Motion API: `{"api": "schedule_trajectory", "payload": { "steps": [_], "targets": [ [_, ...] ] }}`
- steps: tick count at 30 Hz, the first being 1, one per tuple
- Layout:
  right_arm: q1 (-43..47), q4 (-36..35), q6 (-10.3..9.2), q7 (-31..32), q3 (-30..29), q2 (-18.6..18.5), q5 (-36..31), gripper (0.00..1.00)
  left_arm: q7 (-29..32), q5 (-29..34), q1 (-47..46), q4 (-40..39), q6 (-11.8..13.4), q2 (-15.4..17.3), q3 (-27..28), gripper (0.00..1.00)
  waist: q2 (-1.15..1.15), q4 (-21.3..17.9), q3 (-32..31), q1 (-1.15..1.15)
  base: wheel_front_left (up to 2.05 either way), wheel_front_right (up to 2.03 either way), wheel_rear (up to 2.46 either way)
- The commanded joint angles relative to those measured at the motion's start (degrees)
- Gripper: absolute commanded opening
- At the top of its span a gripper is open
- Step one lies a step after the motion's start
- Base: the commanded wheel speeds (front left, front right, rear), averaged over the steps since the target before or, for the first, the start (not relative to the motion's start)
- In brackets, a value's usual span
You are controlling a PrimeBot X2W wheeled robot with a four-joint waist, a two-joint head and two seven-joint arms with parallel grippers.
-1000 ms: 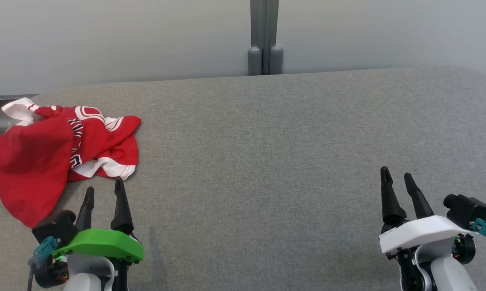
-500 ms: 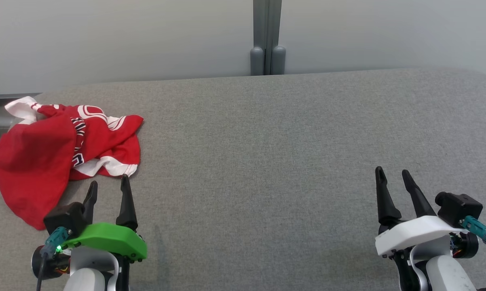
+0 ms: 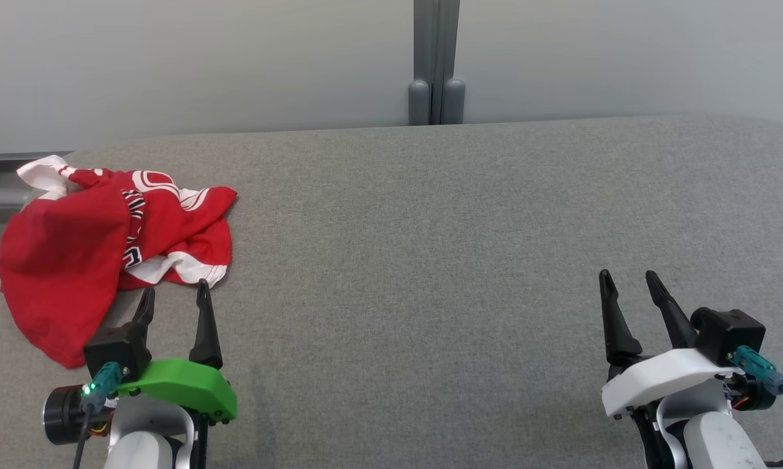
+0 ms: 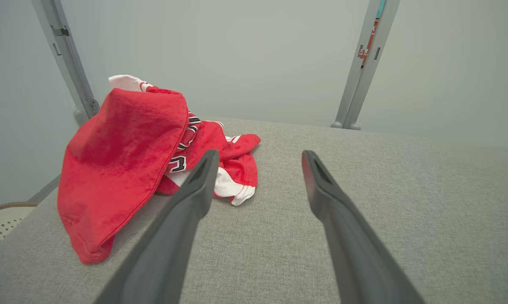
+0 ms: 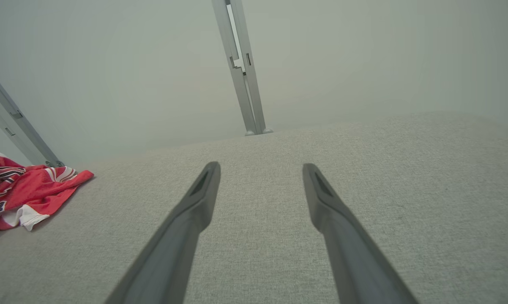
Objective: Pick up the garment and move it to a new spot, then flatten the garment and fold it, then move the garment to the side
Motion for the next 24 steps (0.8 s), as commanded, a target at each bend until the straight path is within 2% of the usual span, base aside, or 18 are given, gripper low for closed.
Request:
{"api": "schedule_trajectory", "payload": {
  "steps": [1,16,24],
  "targets": [
    [0.20,-0.56,0.02,0.14,-0.05,-0.30,-1.30,1.00,0.27,1.14,0.34,-0.43,0.51,0.53,-0.11,1.00,0.00,0.11,-0.07,0.00,0.00,0.00,0.00],
    [1.17,-1.25,0.02,0.97,0.15,-0.33,-6.45,1.00,0.05,5.45,1.26,-0.78,1.57,1.21,-0.71,1.00,0.00,0.74,-0.44,0.00,0.00,0.00,0.00],
    [1.26,-1.09,0.01,0.93,-0.18,-0.33,-6.39,1.00,-0.46,4.74,1.34,-1.00,1.70,0.60,-0.30,1.00,0.00,0.81,-0.44,0.00,0.00,0.00,0.00]
  ]
}}
